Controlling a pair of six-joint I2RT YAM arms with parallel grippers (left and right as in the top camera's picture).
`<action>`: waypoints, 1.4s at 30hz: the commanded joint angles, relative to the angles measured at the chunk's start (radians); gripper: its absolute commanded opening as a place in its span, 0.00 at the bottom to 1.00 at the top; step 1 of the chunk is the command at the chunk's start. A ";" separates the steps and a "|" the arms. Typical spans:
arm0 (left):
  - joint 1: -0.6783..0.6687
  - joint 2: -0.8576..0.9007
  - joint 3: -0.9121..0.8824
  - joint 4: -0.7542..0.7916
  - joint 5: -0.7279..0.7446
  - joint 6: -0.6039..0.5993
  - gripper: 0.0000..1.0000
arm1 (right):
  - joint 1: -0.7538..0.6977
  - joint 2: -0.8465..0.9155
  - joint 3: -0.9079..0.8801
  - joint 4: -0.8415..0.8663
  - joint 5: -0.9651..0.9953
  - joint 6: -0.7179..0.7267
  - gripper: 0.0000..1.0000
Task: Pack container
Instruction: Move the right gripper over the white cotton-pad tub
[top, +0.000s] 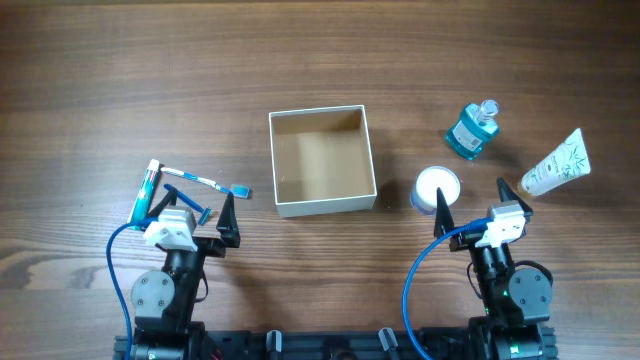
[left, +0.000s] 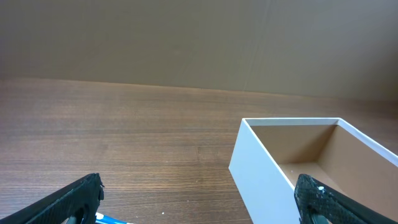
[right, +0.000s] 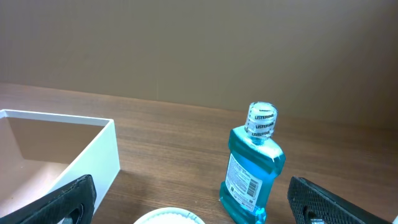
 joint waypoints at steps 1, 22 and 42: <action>0.005 -0.007 -0.008 -0.001 -0.006 -0.002 1.00 | -0.003 0.002 0.000 0.002 -0.016 0.009 1.00; 0.005 -0.007 -0.008 -0.001 -0.006 -0.002 1.00 | -0.003 0.002 0.000 0.002 -0.016 0.009 1.00; 0.005 0.016 -0.008 -0.001 -0.005 -0.057 1.00 | -0.003 0.014 0.006 0.005 -0.096 0.165 1.00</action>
